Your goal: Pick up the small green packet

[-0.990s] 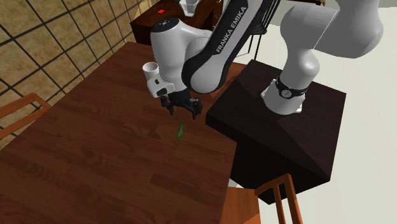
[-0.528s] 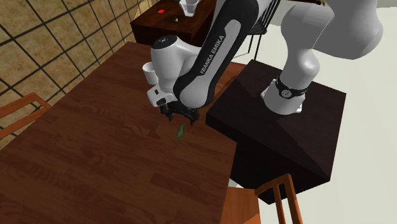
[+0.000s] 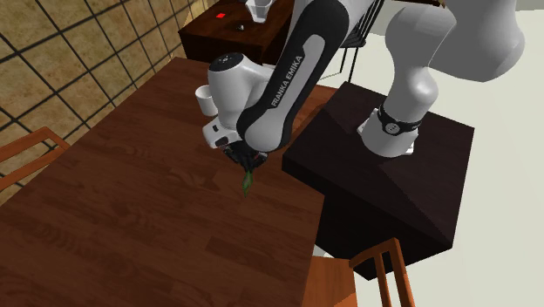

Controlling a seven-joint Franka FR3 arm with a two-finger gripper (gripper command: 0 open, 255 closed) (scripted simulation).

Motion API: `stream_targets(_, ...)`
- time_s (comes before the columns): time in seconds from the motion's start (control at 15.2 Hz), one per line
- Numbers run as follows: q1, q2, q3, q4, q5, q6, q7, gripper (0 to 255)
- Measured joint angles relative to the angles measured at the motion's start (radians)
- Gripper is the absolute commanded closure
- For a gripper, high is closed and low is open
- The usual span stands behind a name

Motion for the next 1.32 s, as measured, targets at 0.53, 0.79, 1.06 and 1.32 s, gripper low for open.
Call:
stream_targets(0.53, 0.03, -0.043, -0.039, -0.008, -0.053, -0.029, 0.041, 255)
stream_targets(0.79, 0.066, -0.104, -0.089, -0.021, -0.128, -0.066, 0.096, 255)
stream_targets(1.06, 0.097, -0.166, -0.133, -0.028, -0.206, -0.105, 0.154, 255)
stream_targets(1.32, 0.119, -0.226, -0.167, -0.031, -0.284, -0.145, 0.211, 255)
